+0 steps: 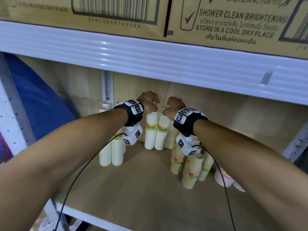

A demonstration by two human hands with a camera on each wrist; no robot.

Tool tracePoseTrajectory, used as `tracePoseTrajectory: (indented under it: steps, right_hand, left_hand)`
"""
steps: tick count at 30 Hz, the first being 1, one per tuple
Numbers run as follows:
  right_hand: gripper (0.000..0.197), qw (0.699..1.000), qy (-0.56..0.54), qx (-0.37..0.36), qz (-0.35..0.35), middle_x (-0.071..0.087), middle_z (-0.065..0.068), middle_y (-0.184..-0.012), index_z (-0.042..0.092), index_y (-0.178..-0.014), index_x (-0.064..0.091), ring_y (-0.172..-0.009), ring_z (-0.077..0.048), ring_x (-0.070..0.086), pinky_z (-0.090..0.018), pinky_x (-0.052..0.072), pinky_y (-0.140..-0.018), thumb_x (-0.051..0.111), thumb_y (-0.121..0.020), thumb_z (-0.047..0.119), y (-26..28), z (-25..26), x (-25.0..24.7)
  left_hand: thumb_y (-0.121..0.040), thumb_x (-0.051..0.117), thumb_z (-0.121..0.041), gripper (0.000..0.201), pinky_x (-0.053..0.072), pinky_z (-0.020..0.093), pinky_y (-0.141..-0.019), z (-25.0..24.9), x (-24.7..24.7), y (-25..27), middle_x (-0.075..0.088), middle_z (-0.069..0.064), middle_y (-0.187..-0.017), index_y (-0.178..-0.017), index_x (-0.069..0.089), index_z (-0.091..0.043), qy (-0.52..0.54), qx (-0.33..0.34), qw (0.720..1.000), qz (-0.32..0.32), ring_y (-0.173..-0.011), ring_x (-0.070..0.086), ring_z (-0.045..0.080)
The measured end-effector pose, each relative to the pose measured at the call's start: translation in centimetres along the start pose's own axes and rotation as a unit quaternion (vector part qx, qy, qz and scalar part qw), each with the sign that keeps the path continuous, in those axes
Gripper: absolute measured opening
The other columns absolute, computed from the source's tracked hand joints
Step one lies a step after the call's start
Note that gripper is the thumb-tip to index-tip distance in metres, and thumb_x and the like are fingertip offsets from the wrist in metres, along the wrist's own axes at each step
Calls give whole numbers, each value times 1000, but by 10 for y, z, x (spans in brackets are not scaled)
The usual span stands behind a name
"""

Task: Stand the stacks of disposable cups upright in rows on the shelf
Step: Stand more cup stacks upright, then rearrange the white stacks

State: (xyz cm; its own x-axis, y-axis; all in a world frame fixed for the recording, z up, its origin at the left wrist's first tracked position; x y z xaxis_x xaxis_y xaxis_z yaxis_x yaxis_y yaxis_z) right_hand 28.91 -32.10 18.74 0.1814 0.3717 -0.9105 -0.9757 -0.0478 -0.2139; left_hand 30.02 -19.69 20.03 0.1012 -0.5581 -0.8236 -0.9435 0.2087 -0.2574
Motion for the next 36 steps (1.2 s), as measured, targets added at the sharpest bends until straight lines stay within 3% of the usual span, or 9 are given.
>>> tracePoseTrajectory:
  steps: [5,10,13,16,20,25,28,36]
  right_hand:
    - [35,1000,-9,8,-1,54,-9,-118,10,-115,53,-102,-27,59,-29,43,-72,66,-86,25,-14,-8,3]
    - [35,1000,-16,19,4,56,-10,-118,10,-114,53,-101,-28,60,-29,44,-71,67,-85,23,-22,-12,9]
    - [37,999,-28,16,2,55,-10,-122,11,-117,53,-106,-28,59,-30,45,-74,67,-85,26,-26,-14,11]
    - [39,999,-49,-1,-10,56,-10,-127,11,-121,54,-113,-29,58,-32,48,-86,65,-88,26,-28,-13,10]
    - [36,999,-27,-3,-18,56,-11,-130,8,-126,54,-118,-29,56,-29,44,-87,61,-92,20,-33,-13,8]
    - [41,1000,-10,8,-19,54,-11,-134,11,-130,52,-120,-31,55,-31,46,-93,59,-91,23,-39,-14,13]
    - [42,1000,-13,13,-18,52,-12,-133,13,-128,51,-118,-32,55,-33,48,-92,59,-89,25,-36,-14,13]
    - [47,999,8,1,-37,41,-14,-141,12,-136,45,-127,-34,46,-37,42,-101,57,-92,25,-28,-3,-3]
  left_hand:
    - [-82,70,-10,31,44,23,-77,5,8,-15,59,6,-124,-113,66,-15,1,2,1000,2,-110,58,21]
    - [-83,69,-10,31,45,24,-79,9,16,-26,57,5,-126,-114,66,-14,5,-1,1000,5,-112,57,22]
    - [-84,69,-9,32,49,27,-86,15,20,-34,56,5,-128,-115,67,-14,13,-9,1000,5,-115,57,24]
    - [-85,68,-5,33,50,34,-97,19,23,-40,57,6,-132,-117,67,-13,41,-13,999,-2,-119,57,24]
    - [-87,65,-3,30,49,36,-101,20,26,-45,59,6,-133,-116,70,-12,55,-2,998,-1,-122,57,24]
    - [-94,57,-13,37,44,28,-100,17,26,-45,51,6,-142,-131,61,-13,23,7,1000,2,-127,51,24]
    - [-95,56,-16,44,42,29,-105,15,23,-42,45,6,-148,-139,54,-15,20,11,1000,4,-132,47,25]
    - [-89,67,-30,49,37,25,-101,11,-15,-26,42,1,-148,-136,55,-19,5,-3,1000,-15,-133,43,22]
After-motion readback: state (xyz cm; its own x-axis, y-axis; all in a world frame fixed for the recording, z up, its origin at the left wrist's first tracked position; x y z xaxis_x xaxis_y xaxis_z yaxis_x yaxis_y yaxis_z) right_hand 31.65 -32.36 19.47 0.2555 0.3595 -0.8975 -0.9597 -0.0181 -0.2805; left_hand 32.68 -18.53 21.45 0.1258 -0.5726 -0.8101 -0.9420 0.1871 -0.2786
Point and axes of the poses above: each hand's wrist, its own y-axis away from the middle knuckle, its own x-axis out of the palm, z = x × y, the point moved 10 cm from there along -y, towards the middle knuckle
